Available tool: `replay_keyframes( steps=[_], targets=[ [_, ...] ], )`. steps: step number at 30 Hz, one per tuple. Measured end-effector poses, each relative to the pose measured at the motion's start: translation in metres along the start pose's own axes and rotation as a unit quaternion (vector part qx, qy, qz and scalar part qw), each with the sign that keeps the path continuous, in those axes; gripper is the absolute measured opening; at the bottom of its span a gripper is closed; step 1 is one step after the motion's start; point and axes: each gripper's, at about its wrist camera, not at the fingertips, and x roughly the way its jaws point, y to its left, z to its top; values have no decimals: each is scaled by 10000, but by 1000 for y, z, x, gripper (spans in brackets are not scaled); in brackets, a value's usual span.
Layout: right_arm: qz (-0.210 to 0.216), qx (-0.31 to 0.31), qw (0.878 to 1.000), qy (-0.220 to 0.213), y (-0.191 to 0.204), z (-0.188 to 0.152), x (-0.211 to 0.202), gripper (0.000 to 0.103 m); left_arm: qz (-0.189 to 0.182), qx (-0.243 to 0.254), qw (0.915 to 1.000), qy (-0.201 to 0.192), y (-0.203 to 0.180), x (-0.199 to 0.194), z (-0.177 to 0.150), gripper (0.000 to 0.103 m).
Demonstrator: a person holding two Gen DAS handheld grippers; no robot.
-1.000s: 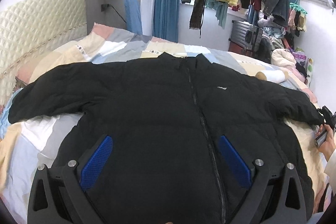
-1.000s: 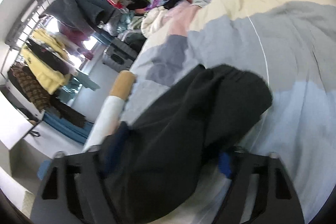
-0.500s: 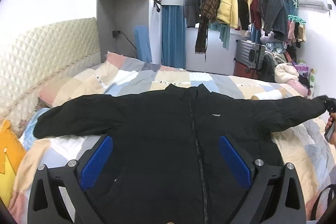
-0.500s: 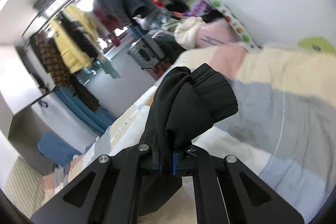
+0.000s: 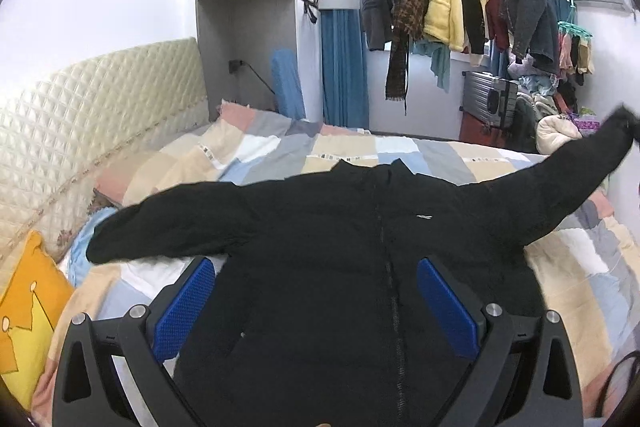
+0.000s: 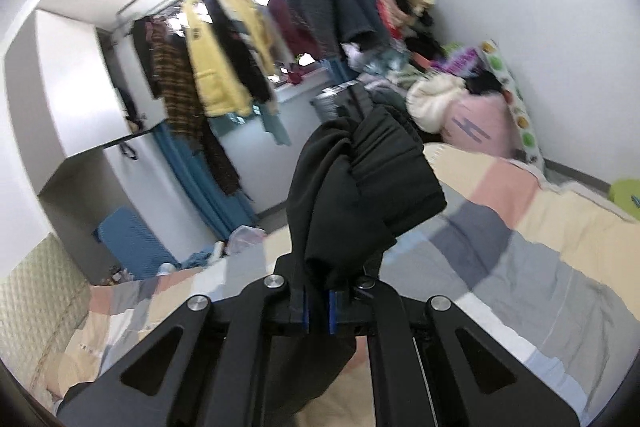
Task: Fold large clothes
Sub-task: 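Lift the sleeve with the right tool, fold it across the jacket body, release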
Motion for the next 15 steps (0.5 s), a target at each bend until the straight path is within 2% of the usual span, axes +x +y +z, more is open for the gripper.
replay_keyframes(
  steps=[4, 6, 9, 12, 15],
  targets=[
    [254, -388, 9987, -192, 54, 6, -12, 6, 365, 238, 9990, -126, 12, 19, -20, 102],
    [411, -636, 9967, -302, 92, 5, -22, 6, 420, 255, 9988, -2, 21, 29, -27, 102],
    [626, -834, 9939, -353, 142, -1, -33, 6, 235, 120, 9994, 203, 36, 38, -35, 102],
    [846, -1056, 9901, -379, 192, -9, -42, 6, 159, 71, 9997, 173, 45, 36, -45, 102],
    [1082, -1262, 9854, -370, 238, -24, -48, 6, -70, -73, 9998, 147, 55, 35, -54, 102]
  ],
)
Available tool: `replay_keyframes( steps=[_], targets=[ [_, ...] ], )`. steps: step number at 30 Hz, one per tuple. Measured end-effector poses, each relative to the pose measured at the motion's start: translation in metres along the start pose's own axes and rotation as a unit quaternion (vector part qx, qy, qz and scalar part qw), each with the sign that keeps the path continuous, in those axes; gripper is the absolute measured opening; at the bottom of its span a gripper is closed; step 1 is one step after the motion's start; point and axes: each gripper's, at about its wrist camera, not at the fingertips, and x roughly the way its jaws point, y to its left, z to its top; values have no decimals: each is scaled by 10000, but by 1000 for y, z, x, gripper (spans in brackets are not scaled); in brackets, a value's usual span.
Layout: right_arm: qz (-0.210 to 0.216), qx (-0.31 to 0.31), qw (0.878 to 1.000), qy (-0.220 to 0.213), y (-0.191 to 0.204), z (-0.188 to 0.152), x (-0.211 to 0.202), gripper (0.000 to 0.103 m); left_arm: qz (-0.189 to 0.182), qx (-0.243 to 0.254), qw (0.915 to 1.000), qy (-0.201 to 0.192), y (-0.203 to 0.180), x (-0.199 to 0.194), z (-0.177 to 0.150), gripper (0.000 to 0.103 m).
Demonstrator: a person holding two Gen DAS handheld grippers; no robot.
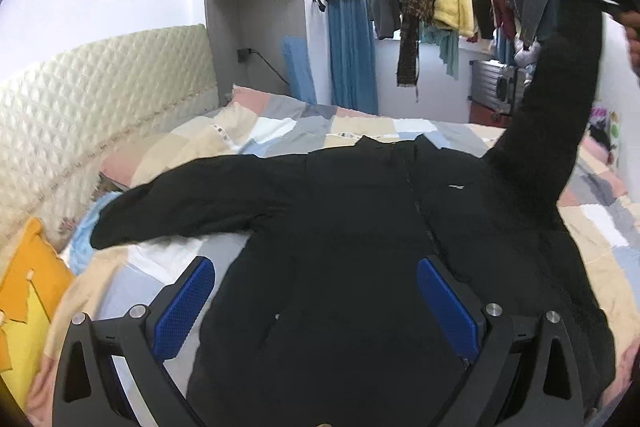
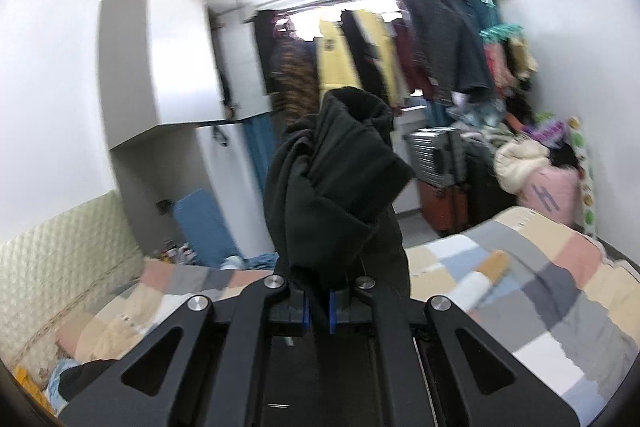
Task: Fold large clothes
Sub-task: 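Lift the sleeve with the right tool, fold it across the jacket body, release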
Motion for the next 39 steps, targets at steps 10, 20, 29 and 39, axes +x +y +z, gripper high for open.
replay_keyframes(
  steps=[10, 20, 29, 39],
  targets=[
    [681, -910, 9928, 376, 154, -77, 27, 6, 9, -627, 9979, -172, 64, 13, -17, 102],
    [1130, -1441, 9740, 1334, 248, -226, 90, 6, 212, -776, 9961, -353, 101, 29, -23, 102],
    [1255, -1645, 9438, 2577, 283, -367, 135, 6, 178, -865, 9960, -160, 108, 52, -27, 102],
    [1206, -1680, 9210, 3303, 279, -419, 161, 8, 51, -853, 9963, 58, 105, 68, -31, 102]
  ],
)
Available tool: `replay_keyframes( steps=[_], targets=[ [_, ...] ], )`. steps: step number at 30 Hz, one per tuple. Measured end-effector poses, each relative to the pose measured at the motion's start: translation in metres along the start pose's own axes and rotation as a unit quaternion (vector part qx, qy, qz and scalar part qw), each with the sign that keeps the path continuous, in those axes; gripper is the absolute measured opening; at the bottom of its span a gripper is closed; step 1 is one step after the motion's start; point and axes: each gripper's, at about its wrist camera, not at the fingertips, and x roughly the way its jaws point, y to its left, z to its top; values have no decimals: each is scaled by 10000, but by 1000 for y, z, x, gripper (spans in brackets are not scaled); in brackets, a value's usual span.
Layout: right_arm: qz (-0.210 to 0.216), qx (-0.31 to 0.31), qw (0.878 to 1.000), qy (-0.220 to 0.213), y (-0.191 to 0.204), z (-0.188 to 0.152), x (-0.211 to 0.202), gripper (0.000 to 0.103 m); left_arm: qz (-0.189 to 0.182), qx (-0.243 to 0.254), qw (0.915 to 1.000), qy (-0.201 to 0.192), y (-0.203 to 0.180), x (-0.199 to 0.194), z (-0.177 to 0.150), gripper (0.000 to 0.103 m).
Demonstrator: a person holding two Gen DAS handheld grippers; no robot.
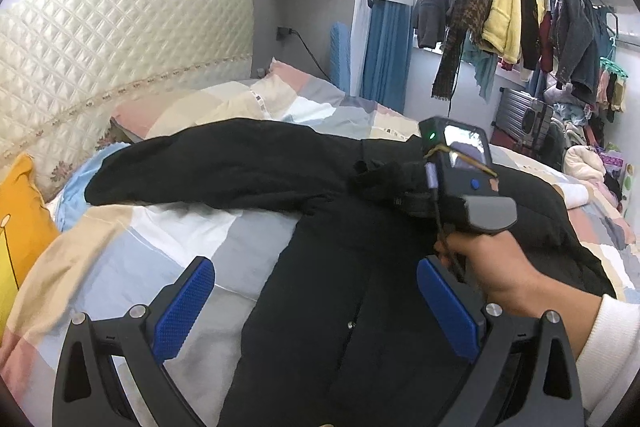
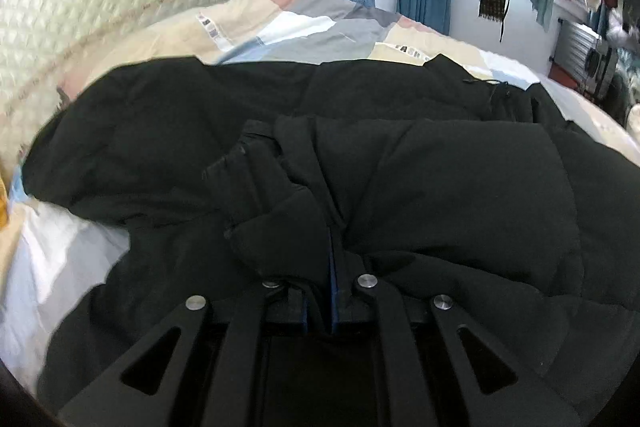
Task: Fold large clothes
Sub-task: 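Lift the sleeve with the right tool, fold it across the jacket body, release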
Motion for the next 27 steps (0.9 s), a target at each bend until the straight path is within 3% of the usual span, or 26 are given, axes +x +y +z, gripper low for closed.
replay_keyframes(
  steps=[6, 11, 13, 14, 15, 17, 21, 27],
  targets=[
    [462, 396, 9980, 169, -3, 1, -17, 16, 19, -47, 10000, 36, 3, -1, -1, 102],
    [603, 304, 9971, 342, 0, 2, -39, 23, 3, -28, 10000, 4, 0, -8, -3, 102],
    [603, 240, 9970, 423, 1, 3, -47, 32, -106, -165, 9997, 117, 3, -10, -4, 102],
    [622, 234, 9968, 444, 1, 3, -51, 44, -166, -254, 9994, 170, 5, -11, -3, 102],
    [638, 240, 9968, 418, 1, 4, -56, 66, -210, -338, 9990, 193, 7, -13, -3, 102],
    [647, 281, 9972, 245, 1, 6, -68, 93, -219, -419, 9987, 161, 10, -18, -3, 102],
    [804, 240, 9964, -101, 4, 9, -102, 93, -119, -431, 9989, 130, 13, -24, -6, 102],
    [559, -109, 9956, -747, -5, 1, -184, 93, 48, -264, 9996, -116, 8, -42, 0, 102]
  ],
)
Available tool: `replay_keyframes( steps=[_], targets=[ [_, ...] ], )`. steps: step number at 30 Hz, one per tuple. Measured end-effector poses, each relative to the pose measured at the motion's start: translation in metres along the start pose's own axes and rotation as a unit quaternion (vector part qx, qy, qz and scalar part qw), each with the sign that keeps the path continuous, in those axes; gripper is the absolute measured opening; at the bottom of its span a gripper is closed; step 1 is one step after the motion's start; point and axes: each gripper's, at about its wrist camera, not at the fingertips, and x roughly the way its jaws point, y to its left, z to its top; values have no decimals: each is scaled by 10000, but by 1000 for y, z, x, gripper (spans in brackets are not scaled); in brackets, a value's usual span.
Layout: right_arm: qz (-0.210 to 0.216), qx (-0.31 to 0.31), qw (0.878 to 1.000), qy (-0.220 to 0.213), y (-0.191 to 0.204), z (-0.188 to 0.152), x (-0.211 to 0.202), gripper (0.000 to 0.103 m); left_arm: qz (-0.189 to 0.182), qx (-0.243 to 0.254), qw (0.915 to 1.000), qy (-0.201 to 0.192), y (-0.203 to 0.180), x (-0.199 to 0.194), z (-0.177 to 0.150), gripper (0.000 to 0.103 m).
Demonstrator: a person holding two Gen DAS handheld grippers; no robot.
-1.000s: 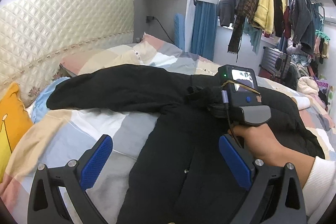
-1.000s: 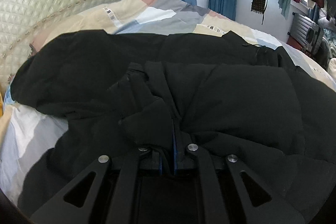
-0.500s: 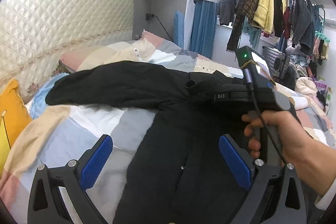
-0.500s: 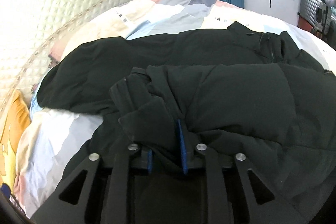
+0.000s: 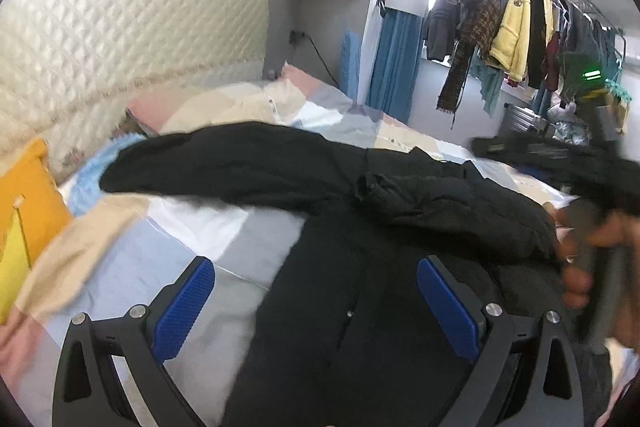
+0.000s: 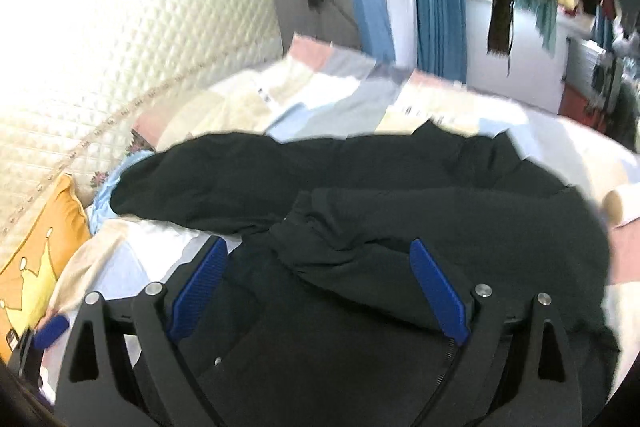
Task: Fold large clothes
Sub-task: 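Lift the sleeve with the right tool, fold it across the jacket body, release, then move the left tool toward the other jacket sleeve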
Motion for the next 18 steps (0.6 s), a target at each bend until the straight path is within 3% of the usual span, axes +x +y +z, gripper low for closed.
replay_keyframes(
  steps=[5, 9, 18],
  targets=[
    [-439, -214, 9971, -580, -11, -1, -80, 93, -97, 100, 9999, -76, -8, -18, 5, 102],
    [-659, 28, 9935, -926, -33, -12, -136, 98, -195, 110, 9994, -263, -13, -40, 6, 102],
    [-1322, 54, 9834, -1245, -69, -61, -214, 101, -528, 327, 9967, -524, -26, -63, -1, 102]
  ],
)
